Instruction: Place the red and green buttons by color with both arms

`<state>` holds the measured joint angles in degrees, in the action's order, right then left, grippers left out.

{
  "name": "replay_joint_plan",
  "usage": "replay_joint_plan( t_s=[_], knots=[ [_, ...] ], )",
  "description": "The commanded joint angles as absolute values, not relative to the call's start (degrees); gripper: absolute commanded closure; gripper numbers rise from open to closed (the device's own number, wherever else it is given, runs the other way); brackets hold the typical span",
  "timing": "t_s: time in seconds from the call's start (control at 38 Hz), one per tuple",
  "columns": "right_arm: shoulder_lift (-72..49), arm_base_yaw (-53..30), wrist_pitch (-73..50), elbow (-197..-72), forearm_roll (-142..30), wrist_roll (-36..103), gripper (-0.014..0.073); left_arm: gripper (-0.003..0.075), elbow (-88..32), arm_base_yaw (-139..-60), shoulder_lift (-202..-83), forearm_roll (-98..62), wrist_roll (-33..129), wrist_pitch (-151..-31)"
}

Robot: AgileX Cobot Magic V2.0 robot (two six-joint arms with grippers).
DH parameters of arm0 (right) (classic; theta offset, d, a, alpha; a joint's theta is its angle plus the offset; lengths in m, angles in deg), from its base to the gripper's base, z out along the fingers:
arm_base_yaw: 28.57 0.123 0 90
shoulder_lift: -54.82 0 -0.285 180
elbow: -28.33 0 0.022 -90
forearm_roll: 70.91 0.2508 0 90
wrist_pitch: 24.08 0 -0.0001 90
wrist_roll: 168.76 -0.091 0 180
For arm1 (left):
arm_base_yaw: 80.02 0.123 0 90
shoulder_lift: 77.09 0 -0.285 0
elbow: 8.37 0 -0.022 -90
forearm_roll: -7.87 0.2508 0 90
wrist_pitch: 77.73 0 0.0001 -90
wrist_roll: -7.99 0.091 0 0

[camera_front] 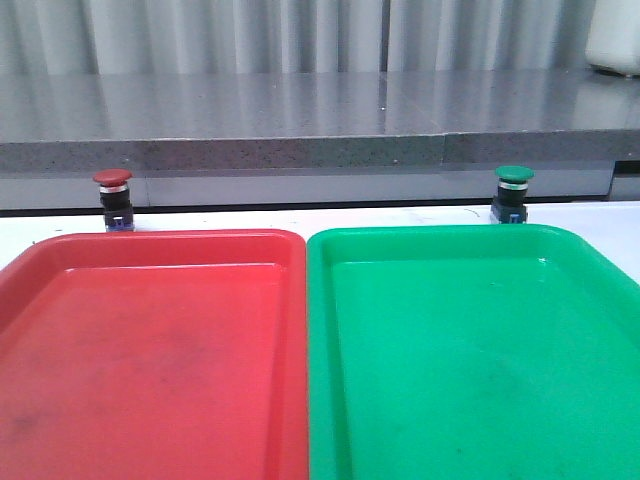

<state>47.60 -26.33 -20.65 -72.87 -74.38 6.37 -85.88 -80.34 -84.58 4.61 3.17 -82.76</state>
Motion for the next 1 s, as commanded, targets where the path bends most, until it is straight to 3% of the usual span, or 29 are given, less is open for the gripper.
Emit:
replay_joint_plan(
  t_s=[0.0,0.24,0.45,0.82,0.97],
  knots=[
    [48.55,-26.54,-25.56,-73.24,-74.35,6.66,0.0664,0.0740,-87.16,-80.25,-83.69,4.26,2.97,-77.24],
    [48.55,-26.54,-28.32,-75.00,-74.40,6.66,0.0664,0.0740,-86.21,-80.25,-83.69,4.26,2.97,-70.85],
    [48.55,-26.54,-23.34,-83.43,-74.62,6.71,0.0664,0.0740,-77.67,-80.25,-83.83,4.26,2.97,-71.28],
    [36.10,-26.54,-3.36,-107.54,-75.99,6.71,0.0664,0.0740,-47.69,-80.25,-93.92,4.26,2.97,-96.98],
    [29.10,-26.54,3.76,-111.75,-76.07,6.71,0.0664,0.0740,-43.04,-80.25,-100.42,4.26,2.97,-104.33]
  ],
)
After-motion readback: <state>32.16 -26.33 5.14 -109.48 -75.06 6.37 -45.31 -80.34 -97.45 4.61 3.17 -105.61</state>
